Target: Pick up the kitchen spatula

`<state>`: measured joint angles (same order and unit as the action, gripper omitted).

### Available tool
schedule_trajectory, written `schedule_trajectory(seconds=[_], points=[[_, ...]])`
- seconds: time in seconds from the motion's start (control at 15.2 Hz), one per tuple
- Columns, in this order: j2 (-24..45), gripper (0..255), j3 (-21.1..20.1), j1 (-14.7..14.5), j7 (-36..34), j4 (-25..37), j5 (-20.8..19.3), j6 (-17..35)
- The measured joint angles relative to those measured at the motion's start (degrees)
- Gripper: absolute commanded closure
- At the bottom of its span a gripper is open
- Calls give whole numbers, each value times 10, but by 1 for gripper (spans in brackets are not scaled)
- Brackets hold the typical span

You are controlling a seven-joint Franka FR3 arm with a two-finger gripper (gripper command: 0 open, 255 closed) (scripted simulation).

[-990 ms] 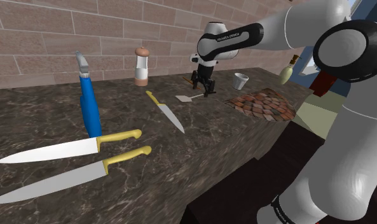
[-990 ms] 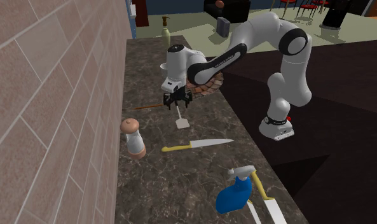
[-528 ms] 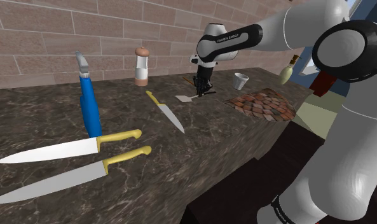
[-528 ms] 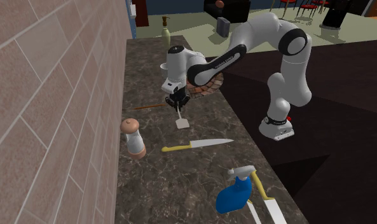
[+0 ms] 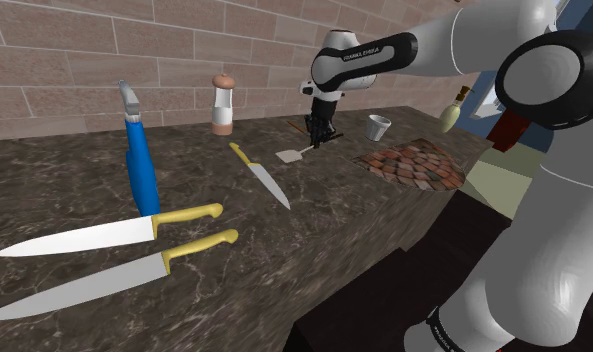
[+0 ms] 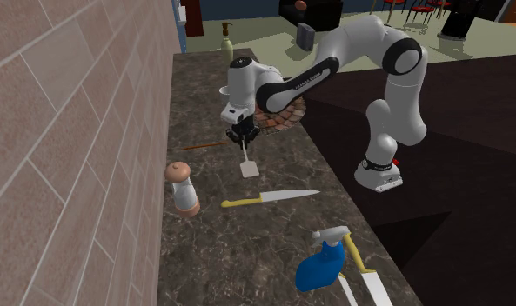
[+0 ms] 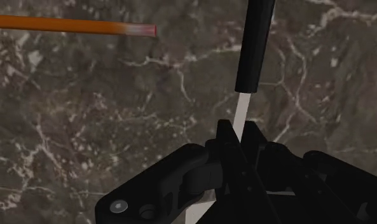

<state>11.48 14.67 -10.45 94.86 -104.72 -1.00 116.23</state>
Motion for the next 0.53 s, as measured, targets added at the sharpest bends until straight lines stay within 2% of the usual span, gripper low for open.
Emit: schedule_trajectory(seconds=[0.53], points=[[-16, 255, 1, -1, 0, 42, -4, -57]])
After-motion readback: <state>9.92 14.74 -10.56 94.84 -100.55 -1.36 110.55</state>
